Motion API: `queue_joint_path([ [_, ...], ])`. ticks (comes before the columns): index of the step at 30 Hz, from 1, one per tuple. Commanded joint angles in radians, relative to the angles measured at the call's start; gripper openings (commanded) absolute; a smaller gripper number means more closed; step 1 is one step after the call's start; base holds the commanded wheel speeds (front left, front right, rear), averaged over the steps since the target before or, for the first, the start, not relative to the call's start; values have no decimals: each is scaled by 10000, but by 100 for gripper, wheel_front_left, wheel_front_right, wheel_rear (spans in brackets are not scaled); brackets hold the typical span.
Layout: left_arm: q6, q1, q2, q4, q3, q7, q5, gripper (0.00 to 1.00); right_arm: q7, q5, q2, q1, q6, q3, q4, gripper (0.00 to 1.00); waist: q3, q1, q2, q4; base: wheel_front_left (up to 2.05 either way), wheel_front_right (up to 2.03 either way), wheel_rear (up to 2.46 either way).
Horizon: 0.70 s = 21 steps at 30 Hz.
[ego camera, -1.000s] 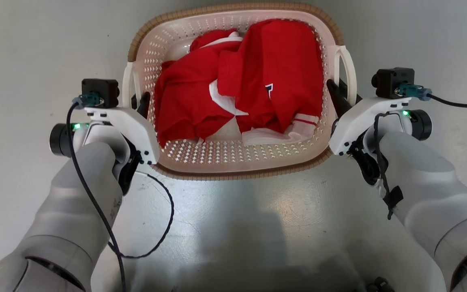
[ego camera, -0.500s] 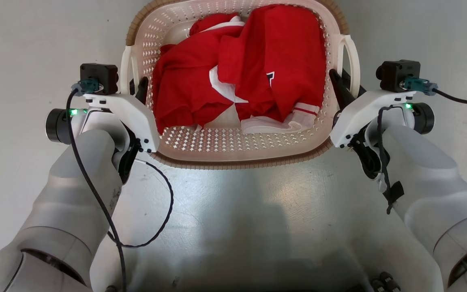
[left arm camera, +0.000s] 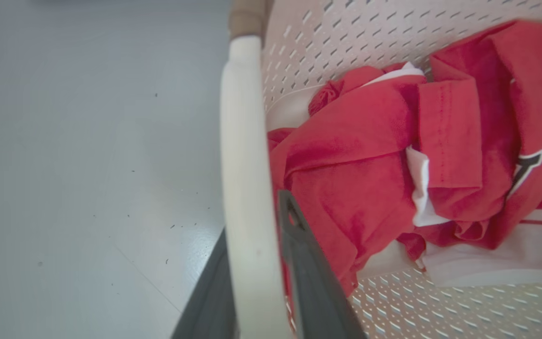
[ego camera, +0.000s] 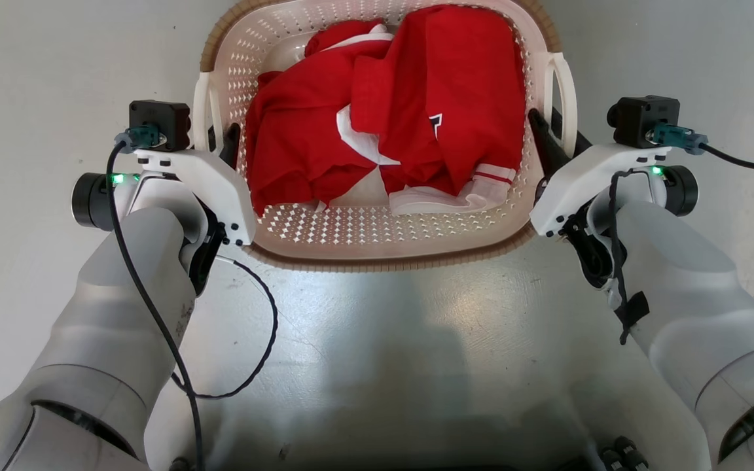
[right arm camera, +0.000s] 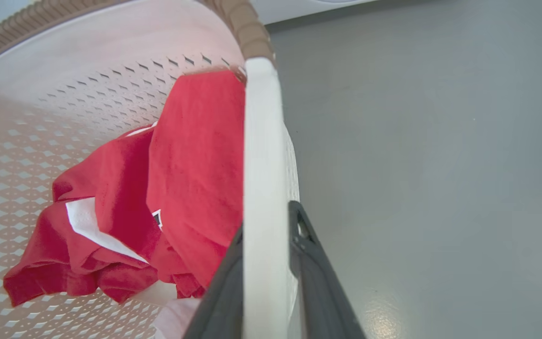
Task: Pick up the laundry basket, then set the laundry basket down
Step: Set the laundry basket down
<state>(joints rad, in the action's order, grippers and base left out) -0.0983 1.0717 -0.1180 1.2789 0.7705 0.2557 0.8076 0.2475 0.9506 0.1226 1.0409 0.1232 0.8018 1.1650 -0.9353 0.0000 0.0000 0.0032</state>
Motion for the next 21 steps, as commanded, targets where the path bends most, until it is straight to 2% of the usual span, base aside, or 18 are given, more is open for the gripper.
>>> queue_joint_path([
  [1, -82, -74, -257, -23, -169, 60, -85, 27, 143, -83, -180, -685, 75, 14, -136, 37, -16, 0, 0, 0, 0, 0, 0],
  [2, -89, -70, -254, -16, -178, 60, -93, 41, 143, -88, -188, -690, 75, 3, -128, 49, -26, 0, 0, 1, 0, 0, 0],
  [3, -92, -65, -254, -10, -187, 60, -101, 86, 143, -93, -196, -690, 75, -10, -122, 78, -36, 0, 0, 1, 0, 0, 0],
  [4, -94, -60, -254, -4, -194, 60, -113, 100, 143, -98, -203, -690, 75, -24, -118, 100, -44, 0, 0, 0, 0, 0, 0],
  [14, -40, -87, -268, 30, -331, 60, -232, 100, 143, -168, -255, -733, 75, -162, -101, 100, 88, 0, 0, -14, 0, 0, 0],
  [21, -52, -455, -374, -68, -812, 60, -84, 100, 143, -206, -263, -906, 75, -352, -282, 100, 785, 0, 0, -158, 0, 0, 0],
])
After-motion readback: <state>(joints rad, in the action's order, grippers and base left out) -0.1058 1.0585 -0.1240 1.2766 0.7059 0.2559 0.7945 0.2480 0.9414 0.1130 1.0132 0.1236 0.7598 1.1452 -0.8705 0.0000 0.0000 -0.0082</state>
